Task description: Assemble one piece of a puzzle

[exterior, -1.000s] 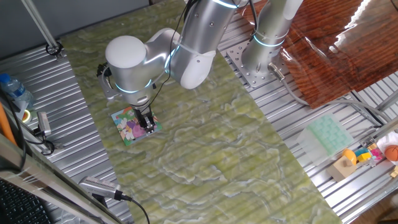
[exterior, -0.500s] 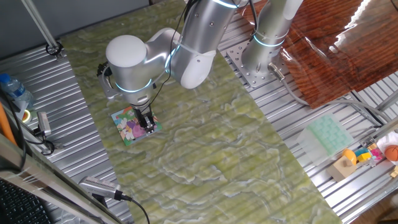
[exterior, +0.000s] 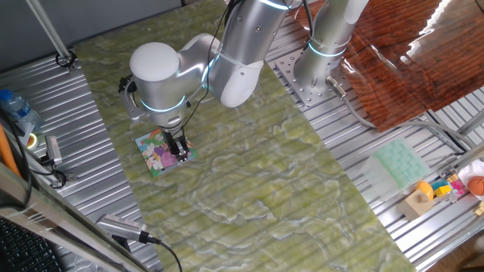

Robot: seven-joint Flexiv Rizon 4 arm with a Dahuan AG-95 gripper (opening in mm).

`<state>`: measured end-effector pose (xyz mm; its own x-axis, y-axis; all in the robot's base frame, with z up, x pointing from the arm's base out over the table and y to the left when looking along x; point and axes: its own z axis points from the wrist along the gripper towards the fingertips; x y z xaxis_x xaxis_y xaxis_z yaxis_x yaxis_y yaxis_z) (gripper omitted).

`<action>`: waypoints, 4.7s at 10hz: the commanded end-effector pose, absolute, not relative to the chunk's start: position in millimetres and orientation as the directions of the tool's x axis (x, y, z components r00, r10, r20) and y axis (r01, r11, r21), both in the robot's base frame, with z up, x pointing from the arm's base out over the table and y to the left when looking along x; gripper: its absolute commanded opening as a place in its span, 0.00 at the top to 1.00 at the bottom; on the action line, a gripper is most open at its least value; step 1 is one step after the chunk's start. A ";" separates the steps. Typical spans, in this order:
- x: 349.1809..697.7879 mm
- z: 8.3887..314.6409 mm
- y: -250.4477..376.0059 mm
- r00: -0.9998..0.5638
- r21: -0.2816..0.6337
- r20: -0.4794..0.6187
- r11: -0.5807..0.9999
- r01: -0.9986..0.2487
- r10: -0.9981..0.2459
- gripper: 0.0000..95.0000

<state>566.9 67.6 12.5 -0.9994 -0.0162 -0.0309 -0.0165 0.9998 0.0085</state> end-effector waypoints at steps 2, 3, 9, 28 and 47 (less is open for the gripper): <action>566.6 11.8 67.7 -0.999 0.012 -0.032 1.000 -0.014 -0.014 1.00; 566.6 11.7 67.7 -0.999 0.013 -0.033 1.000 -0.014 -0.014 1.00; 566.6 11.7 67.7 -0.999 0.014 -0.034 1.000 -0.016 -0.016 0.80; 567.4 15.8 64.1 -0.998 0.035 -0.039 0.998 -0.046 -0.044 0.40; 570.1 13.7 67.2 -0.997 0.042 -0.055 0.998 -0.050 -0.047 0.40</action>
<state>570.2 68.6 12.8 -0.9975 -0.0466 -0.0539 -0.0490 0.9979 0.0435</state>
